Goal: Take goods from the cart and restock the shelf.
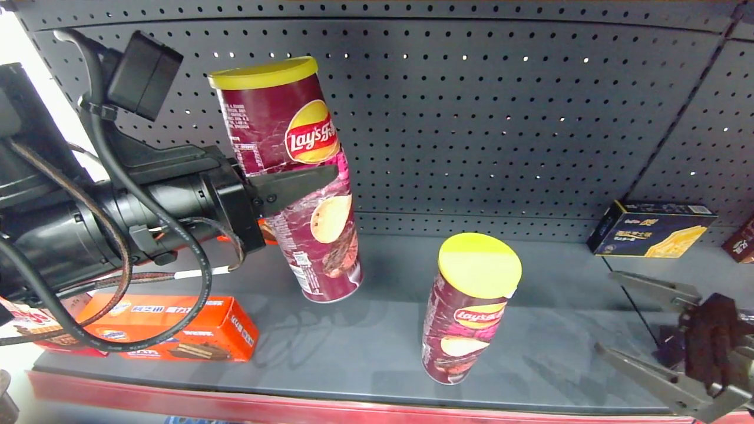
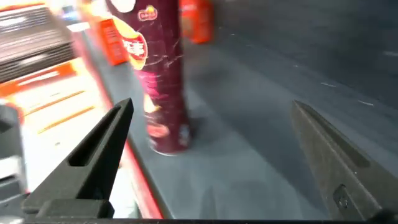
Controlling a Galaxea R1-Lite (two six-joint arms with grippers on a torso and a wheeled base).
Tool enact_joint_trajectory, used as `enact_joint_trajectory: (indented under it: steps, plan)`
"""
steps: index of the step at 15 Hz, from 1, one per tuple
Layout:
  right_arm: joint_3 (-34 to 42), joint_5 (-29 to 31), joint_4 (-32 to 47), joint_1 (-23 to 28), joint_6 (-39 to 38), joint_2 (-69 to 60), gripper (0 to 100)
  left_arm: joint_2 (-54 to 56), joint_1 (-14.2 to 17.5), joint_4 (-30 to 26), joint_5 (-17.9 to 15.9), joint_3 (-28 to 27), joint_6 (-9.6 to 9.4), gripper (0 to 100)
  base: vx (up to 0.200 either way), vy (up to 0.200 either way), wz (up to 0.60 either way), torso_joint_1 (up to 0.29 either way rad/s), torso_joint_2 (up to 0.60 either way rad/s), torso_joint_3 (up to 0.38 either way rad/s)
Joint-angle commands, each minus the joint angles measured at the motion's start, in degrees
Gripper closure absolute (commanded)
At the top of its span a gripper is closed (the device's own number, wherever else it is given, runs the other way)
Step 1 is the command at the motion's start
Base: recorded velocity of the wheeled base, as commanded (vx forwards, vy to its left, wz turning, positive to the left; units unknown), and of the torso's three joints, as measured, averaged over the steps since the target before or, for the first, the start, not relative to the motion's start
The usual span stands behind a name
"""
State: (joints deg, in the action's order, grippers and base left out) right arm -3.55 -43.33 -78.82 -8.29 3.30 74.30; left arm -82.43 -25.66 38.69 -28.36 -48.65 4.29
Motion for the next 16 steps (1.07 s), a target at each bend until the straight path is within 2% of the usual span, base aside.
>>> enact_joint_trajectory:
  steps: [1, 2, 4, 5, 6, 7, 10, 12, 13, 14, 15, 16]
  plan:
    - [-0.93, 0.08, 10.71, 11.28, -1.46, -16.65, 0, 0.78, 0.00, -0.02, -0.03, 0.05, 0.02, 100, 0.000, 0.000, 0.00, 0.000, 0.00, 0.000]
    - [-1.90, 0.43, 21.61, 19.10, -1.72, -24.82, 0, 0.87, 0.00, 0.07, -0.12, 0.22, 0.02, 100, 0.000, 0.000, 0.00, 0.000, 0.00, 0.000]
    - [-2.96, 3.34, 36.99, 28.77, -2.34, -35.54, 0, 0.96, -0.09, 0.07, -0.12, 0.05, 0.02, 100, 0.000, 0.000, 0.00, 0.000, 0.00, 0.000]
    - [-3.48, 5.71, 44.11, 32.37, -3.13, -40.11, 0, 0.96, -0.09, 0.07, -0.03, 0.05, 0.02, 100, 0.000, 0.000, 0.00, 0.000, 0.00, 0.000]
    - [-3.66, 6.50, 46.22, 33.25, -3.22, -41.52, 0, 0.96, -0.09, -0.02, -0.03, -0.04, 0.02, 100, 0.000, 0.000, 0.00, 0.000, 0.00, 0.000]
    - [-4.19, 12.74, 57.64, 38.17, -3.30, -48.73, 0, 0.96, -0.18, -0.02, -0.03, -0.48, -0.07, 100, 0.000, 0.000, 0.00, 0.000, 0.00, 0.000]
    - [-4.27, 15.38, 72.06, 42.92, -3.22, -62.00, 0, 1.05, -0.27, -0.11, -0.03, -0.65, -0.07, 100, 0.000, 0.000, 0.00, 0.000, 0.00, 0.000]
    - [-4.10, 17.66, 76.89, 44.41, -3.22, -65.95, 0, 1.22, -0.27, -0.11, -0.03, -0.57, -0.07, 100, 0.000, 0.000, 0.00, 0.000, 0.00, 0.000]
    - [-3.31, 22.67, 80.93, 46.35, -3.22, -69.47, 0, 1.57, -0.27, -0.11, -0.03, -0.30, -0.07, 100, 0.000, 0.000, 0.00, 0.000, 0.00, 0.000]
    - [-2.43, 25.48, 82.16, 47.05, -3.30, -70.87, 0, 2.01, -0.27, -0.20, -0.03, -0.30, 0.02, 100, 0.000, 0.000, 0.00, 0.000, 0.00, 0.000]
    - [0.38, 32.69, 82.43, 47.58, -3.39, -73.25, 0, 2.28, -0.27, -0.11, -0.03, -0.04, -0.07, 100, 0.000, 0.000, 0.00, 0.000, 0.00, 0.000]
    - [0.56, 36.65, 82.34, 47.40, -3.57, -73.42, 0, 2.54, -0.27, -0.11, -0.03, -0.04, -0.07, 100, 0.000, 0.000, 0.00, 0.000, 0.00, 0.000]
